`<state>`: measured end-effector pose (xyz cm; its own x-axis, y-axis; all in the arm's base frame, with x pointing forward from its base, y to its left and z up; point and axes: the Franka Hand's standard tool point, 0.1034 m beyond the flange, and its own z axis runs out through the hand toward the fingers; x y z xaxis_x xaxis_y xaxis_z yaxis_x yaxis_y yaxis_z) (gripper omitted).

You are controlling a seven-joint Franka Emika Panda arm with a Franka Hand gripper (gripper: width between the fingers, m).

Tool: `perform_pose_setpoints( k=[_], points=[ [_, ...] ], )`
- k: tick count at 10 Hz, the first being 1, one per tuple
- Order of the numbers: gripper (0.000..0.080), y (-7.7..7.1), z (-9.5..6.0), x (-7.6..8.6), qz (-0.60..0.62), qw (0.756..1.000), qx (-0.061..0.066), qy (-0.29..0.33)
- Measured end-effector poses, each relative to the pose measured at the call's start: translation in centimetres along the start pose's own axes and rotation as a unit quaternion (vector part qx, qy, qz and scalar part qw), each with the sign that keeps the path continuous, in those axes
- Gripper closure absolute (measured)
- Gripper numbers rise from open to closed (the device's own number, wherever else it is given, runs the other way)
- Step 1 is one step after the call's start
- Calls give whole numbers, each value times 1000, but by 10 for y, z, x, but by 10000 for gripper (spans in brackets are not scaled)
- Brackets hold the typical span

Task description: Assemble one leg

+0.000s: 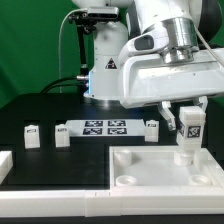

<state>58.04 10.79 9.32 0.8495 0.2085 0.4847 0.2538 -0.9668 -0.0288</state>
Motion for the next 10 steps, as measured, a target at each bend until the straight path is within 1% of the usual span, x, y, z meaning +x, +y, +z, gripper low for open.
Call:
perform_pose_setpoints(
  k=[2, 6, 7, 8, 10],
  points=[
    [512, 3, 12, 8, -5, 1000, 1, 5],
    [512, 3, 13, 6, -5, 1000, 1, 3],
    [512, 2, 18, 9, -4, 1000, 3, 3],
    [512, 3, 23, 16, -2, 1000, 4, 8],
    [512, 2, 26, 19, -2, 1000, 3, 17]
  ],
)
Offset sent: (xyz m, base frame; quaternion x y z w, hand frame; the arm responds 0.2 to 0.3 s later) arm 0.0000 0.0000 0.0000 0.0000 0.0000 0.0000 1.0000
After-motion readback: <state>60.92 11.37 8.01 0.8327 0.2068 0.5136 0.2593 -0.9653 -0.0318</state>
